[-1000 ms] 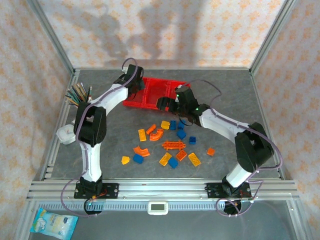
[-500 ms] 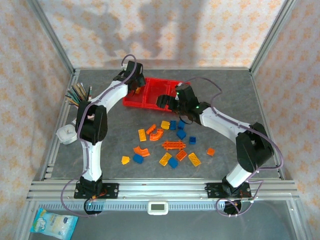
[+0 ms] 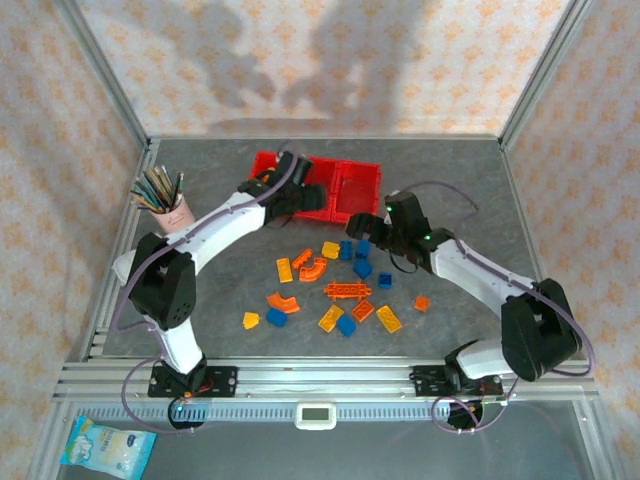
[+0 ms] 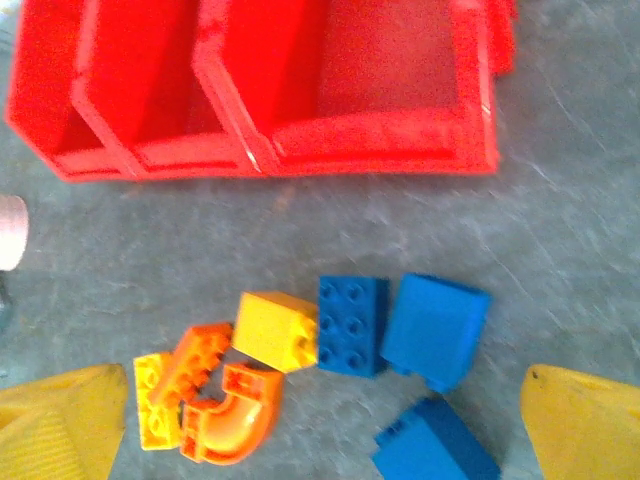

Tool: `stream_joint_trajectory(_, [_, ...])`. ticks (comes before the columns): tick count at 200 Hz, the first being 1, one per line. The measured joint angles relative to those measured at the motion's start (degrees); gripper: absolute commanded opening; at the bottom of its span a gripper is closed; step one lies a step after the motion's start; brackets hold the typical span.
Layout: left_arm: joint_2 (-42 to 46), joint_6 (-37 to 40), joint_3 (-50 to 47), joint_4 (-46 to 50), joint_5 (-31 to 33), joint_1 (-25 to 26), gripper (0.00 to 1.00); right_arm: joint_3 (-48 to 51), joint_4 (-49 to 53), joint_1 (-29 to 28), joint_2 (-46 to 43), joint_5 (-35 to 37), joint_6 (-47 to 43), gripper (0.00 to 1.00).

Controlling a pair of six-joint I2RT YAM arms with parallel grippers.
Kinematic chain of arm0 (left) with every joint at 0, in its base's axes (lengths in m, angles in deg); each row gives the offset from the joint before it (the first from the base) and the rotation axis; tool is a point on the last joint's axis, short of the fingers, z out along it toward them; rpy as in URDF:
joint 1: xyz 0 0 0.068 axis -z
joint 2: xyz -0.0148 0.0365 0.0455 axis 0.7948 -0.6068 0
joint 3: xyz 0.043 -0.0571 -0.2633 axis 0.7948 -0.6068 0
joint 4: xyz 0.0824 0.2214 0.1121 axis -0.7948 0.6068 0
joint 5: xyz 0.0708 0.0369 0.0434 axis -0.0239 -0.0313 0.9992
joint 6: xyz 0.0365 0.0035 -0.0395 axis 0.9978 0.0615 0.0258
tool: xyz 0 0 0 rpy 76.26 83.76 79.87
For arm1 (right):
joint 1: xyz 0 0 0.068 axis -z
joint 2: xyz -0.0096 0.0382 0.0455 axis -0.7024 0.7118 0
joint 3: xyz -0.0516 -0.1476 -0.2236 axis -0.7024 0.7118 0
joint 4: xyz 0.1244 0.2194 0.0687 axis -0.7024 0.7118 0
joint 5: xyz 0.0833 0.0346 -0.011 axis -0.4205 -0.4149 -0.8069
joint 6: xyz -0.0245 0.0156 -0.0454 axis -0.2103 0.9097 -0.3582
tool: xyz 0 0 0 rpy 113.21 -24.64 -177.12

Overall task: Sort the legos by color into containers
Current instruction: Place the lego in the container, then pick up the lego from the center of the table.

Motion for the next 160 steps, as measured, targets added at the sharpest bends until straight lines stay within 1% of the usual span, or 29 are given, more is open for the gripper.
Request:
stream_joint_trajectory(35, [-0.9,0.0,-1.6,3.0,-0.8,5.1,0.73,5.5,0.8,1.1,-4.0,-1.1,0.2,1.00])
stream_joint_trajectory(62, [-4.3,0.0,-0.3,4.2,-0.6,8.1,0.73,8.5,0.8,1.8,-6.7,-1.5,0.9,1.00])
stream_joint_trajectory(115, [-14.2,2.1,4.6,6.6,-0.5,8.3,0.71,10.9,0.8,2.1,-8.7,-1.7,2.3,1.00])
stream_joint_trajectory(160, [-18.3,3.5,8.1,7.6,-0.3,8.3,0.66,11.1,0.7,2.1,-8.7,-1.7,2.8,1.00])
